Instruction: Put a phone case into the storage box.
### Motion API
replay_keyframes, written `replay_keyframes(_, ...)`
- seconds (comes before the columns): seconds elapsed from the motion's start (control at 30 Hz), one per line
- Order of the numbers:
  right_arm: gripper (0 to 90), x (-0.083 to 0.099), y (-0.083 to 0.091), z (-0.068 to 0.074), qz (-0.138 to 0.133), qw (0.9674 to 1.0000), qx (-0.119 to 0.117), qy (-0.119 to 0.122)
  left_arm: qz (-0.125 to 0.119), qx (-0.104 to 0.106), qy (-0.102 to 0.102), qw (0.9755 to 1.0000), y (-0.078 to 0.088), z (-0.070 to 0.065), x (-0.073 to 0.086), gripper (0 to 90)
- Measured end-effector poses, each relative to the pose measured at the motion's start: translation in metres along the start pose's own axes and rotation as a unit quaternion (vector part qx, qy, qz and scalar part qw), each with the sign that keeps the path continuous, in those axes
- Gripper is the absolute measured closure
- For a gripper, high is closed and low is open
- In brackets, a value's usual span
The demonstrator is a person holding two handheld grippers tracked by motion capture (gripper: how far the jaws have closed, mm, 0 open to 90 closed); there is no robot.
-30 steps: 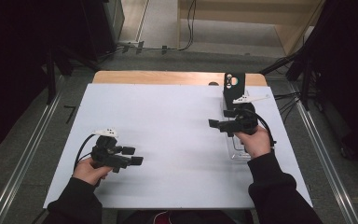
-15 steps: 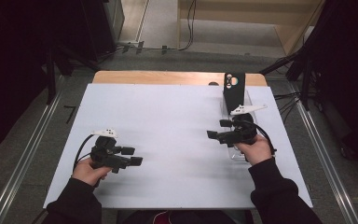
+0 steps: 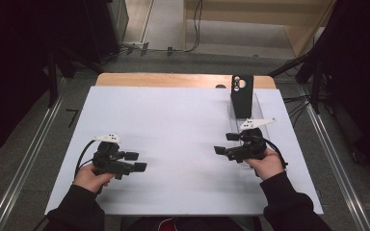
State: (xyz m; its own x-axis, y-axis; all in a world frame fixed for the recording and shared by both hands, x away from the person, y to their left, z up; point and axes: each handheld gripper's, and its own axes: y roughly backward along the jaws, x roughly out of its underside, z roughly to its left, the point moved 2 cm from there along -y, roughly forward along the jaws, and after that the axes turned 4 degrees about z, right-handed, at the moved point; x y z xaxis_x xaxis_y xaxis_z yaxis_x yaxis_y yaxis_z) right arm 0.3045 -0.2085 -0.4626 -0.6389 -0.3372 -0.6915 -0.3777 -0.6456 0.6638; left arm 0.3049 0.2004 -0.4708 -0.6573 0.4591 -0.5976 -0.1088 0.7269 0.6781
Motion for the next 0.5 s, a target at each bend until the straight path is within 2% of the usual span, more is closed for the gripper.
replay_keyframes(0.5,19.3,0.024,0.009,0.010,0.009,0.9997,-0.020,0.011,-0.006,-0.002,-0.004,1.0000,0.001,-0.003,0.003,31.1)
